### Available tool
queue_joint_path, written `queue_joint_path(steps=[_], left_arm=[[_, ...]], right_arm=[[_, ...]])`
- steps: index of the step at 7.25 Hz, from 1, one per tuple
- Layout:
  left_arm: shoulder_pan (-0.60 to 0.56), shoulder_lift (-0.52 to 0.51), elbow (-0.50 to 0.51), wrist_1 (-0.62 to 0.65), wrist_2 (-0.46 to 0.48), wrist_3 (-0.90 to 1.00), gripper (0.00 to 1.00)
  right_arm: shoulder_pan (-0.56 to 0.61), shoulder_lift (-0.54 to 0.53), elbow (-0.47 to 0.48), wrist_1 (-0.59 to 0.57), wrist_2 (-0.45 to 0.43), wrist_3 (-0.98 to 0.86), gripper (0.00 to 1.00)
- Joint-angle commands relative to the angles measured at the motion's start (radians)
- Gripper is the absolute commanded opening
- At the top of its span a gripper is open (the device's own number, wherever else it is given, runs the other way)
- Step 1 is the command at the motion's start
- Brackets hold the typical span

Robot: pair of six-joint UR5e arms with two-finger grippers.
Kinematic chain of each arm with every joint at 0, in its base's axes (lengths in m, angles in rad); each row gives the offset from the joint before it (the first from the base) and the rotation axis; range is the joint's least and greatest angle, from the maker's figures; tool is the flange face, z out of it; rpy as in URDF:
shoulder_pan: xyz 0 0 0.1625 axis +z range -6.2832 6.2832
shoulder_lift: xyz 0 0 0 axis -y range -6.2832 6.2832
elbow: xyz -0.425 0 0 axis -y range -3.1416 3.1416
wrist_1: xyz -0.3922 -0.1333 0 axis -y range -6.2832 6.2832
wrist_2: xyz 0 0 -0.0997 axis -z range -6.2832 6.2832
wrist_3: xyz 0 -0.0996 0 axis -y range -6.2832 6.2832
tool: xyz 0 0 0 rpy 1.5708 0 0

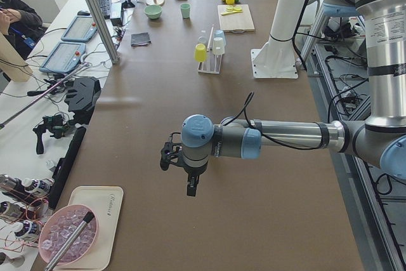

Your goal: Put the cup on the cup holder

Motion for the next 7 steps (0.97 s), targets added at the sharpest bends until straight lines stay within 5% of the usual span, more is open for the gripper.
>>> queue_joint_path(steps=[1,5,7], left_arm=[[0.001,-0.001,0.005,0.0,0.004,0.003,0.98],[0.003,-0.003,0.017,0.001,0.01,0.008,0.98],[0.012,-0.007,0.014,0.003,0.029,0.03,0.98]], right_arm=[[0.0,0.001,-0.005,0.001,-0.003,0.002,1.0],[-0.003,0.011,-0.002,0.03,-0.03,-0.001,1.0],[-0.026,0.011,-0.004,0.103,-0.119,-0.004,1.0]])
